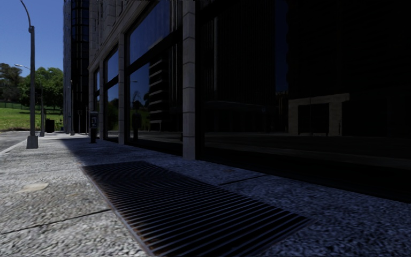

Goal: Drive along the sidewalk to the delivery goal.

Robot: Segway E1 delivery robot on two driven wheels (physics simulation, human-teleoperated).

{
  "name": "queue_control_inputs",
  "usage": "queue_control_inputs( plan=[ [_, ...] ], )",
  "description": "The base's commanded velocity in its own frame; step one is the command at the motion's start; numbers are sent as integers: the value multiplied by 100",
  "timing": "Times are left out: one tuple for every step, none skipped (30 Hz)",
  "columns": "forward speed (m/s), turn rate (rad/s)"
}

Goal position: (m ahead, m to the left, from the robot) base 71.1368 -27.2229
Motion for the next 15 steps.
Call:
queue_control_inputs(
  plan=[
    [200,56],
    [200,56],
    [200,56],
    [200,56],
    [200,56],
    [200,56],
    [200,56],
    [200,56],
    [200,56],
    [200,56],
    [200,56],
    [200,56],
    [200,56],
    [200,56],
    [200,56]
  ],
)
